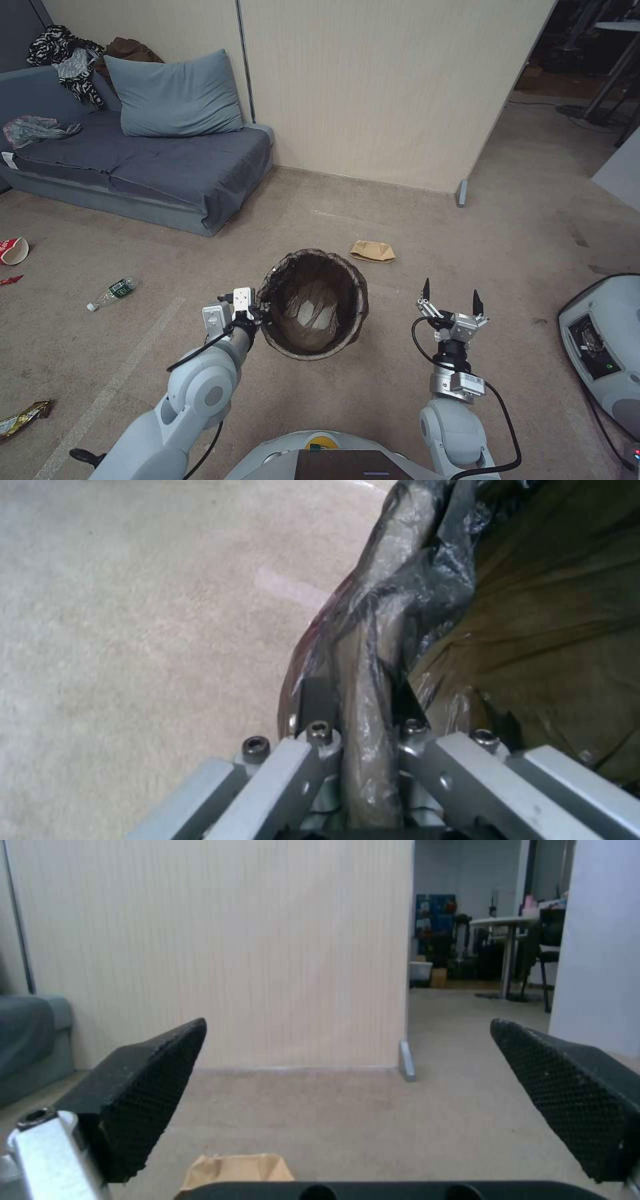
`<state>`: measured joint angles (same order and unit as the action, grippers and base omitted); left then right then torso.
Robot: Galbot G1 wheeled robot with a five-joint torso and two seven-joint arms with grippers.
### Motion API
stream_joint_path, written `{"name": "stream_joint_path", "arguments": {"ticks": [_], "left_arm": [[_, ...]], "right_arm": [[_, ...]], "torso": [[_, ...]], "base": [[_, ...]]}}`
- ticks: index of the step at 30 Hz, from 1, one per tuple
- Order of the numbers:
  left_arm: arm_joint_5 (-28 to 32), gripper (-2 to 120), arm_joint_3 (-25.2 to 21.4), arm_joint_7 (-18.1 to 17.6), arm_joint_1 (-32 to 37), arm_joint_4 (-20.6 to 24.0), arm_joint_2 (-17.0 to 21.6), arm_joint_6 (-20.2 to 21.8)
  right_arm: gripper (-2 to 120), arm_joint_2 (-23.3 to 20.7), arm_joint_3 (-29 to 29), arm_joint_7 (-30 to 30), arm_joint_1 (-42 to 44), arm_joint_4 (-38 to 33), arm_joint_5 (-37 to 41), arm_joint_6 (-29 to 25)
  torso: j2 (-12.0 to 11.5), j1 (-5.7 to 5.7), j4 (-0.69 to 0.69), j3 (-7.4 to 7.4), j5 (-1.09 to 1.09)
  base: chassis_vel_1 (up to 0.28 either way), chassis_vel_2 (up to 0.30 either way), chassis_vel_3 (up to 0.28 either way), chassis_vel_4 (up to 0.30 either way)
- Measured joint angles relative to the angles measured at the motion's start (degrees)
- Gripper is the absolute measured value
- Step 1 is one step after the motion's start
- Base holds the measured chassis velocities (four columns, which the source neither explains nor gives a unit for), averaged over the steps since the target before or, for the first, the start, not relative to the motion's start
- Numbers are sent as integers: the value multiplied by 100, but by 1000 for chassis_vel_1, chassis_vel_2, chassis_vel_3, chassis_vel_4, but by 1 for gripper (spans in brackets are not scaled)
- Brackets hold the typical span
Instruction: Pick up the trash bin, then pick up the garbage from the floor and place it into the trash bin.
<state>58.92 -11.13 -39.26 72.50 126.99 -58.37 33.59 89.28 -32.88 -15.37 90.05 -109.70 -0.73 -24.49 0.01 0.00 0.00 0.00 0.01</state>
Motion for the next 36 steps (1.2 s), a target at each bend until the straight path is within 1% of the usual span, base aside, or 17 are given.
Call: {"name": "stream_joint_path", "arguments": {"ticks": [9, 10, 11, 13, 14, 15, 16, 17, 18, 19, 21, 26, 27, 28, 30, 34, 36], "left_arm": [[-32, 0, -22, -5, 67, 51, -25, -1], [-93, 0, -54, -15, 196, 157, -78, -7], [-93, 0, -54, -15, 196, 157, -78, -7], [-264, 0, -46, -10, 395, 298, -226, -55], [-264, 0, -46, -10, 395, 298, -226, -55], [-436, 0, -52, 19, 530, 320, -374, -115], [-522, 0, -80, 37, 625, 328, -461, -146], [-660, 0, -103, 83, 759, 347, -564, -186], [-660, 0, -103, 83, 759, 347, -564, -186], [-779, 0, -106, 131, 893, 375, -644, -218], [-1161, 0, -102, 257, 1226, 458, -858, -305], [-1347, 0, -105, 305, 1320, 480, -922, -346], [-1622, 0, -91, 338, 1575, 538, -1074, -465], [-1797, 0, -89, 370, 1699, 538, -1153, -557], [-2009, 0, -98, 397, 1916, 540, -1311, -714], [-2156, 0, -92, 448, 2093, 543, -1452, -863], [-2159, 0, -93, 449, 2094, 546, -1462, -866]], "right_arm": [[100, -9, -9, 0, 2, -11, 10, 2], [100, -26, -30, 0, 11, -36, 30, 5], [100, -26, -30, 0, 11, -36, 30, 5], [100, -36, -117, 0, 99, -96, 52, -7], [100, -36, -117, 0, 99, -96, 52, -7], [100, -45, -148, -1, 139, -122, 63, -21], [100, -59, -152, -4, 139, -137, 70, -17], [100, -73, -153, -6, 137, -154, 77, 7], [100, -73, -153, -6, 137, -154, 77, 7], [100, -95, -153, -16, 131, -166, 92, 44], [100, -157, -169, -43, 133, -204, 116, 118], [100, -177, -186, -52, 138, -221, 137, 136], [100, -185, -238, -58, 173, -254, 162, 135], [100, -189, -251, -58, 193, -267, 167, 134], [100, -209, -266, -59, 218, -270, 180, 124], [100, -210, -289, -57, 229, -248, 174, 84], [100, -206, -291, -57, 230, -244, 169, 80]], "torso": [[0, 0, 0, 0, 0], [0, 0, 1, 0, -1], [0, 0, 1, 0, -1], [0, 0, -1, 0, 0], [0, 0, -1, 0, 0], [0, 0, -3, 0, 0], [0, 0, -1, 0, 0], [0, 0, -2, 0, 0], [0, 0, -2, 0, 0], [0, 0, 2, 0, 0], [0, 0, 0, 0, 0], [0, 0, -2, 0, 1], [0, 0, 1, 0, 0], [0, 0, 0, 0, 0], [0, 0, -1, 0, 0], [0, 0, -1, 0, 0], [0, 0, -1, 0, 0]], "base": [[0, 0, 0, 0], [0, 0, 0, 0], [0, 0, 0, 0], [0, 0, 0, 0], [0, 0, 0, 0], [0, 0, 0, 0], [0, 0, 0, 0], [0, 0, 0, 0], [0, 0, 0, 0], [0, 0, 0, 0], [0, 0, 0, 0], [0, 0, 0, 0], [0, 0, 0, 0], [0, 0, 0, 0], [0, 0, 0, 0], [0, 0, 0, 0], [0, 0, 0, 0]]}}
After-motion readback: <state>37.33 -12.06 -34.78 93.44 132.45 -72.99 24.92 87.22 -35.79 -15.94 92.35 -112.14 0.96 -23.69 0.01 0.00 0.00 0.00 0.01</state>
